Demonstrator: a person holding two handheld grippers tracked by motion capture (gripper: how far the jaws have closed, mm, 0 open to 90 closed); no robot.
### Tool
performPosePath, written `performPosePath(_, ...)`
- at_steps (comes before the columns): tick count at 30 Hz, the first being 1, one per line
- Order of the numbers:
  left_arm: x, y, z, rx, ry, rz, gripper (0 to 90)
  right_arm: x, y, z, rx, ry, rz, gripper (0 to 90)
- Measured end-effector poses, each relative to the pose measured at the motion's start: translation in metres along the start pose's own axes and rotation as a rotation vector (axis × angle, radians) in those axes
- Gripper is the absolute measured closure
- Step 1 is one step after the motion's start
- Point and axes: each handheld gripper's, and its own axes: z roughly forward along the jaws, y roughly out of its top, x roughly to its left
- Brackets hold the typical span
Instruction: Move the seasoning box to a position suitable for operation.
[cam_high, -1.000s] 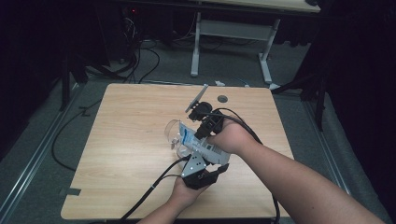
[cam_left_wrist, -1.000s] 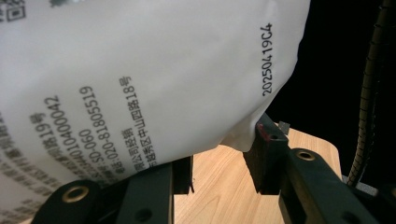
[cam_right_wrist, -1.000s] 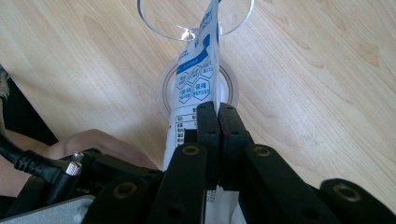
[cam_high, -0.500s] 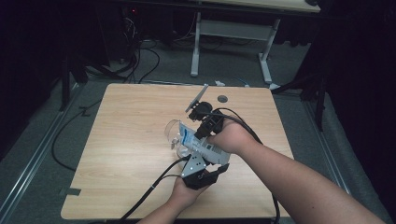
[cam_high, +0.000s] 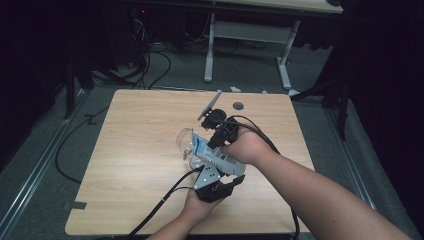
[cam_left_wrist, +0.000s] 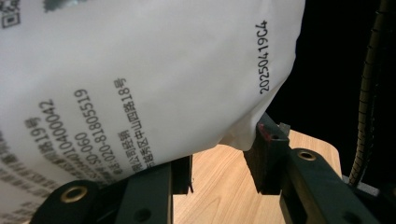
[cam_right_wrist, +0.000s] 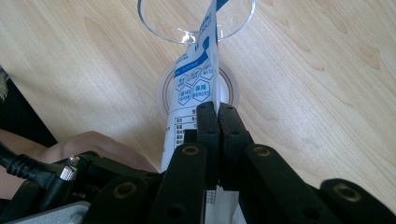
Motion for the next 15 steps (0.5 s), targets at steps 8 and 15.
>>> performPosePath(8, 0.0004, -0.0012, -0.0004, -0.001, 0.000, -0.006, 64.7, 0.0006, 0.0009, 0.0031, 0.002, 0.002, -0.007, 89.2)
performPosePath(15, 0.0006, -0.0016, -0.0005, -0.004, 0.002, -0.007, 64.2, 0.0009, 0.0022, 0.0051, 0.000, 0.005, -0.012, 89.1)
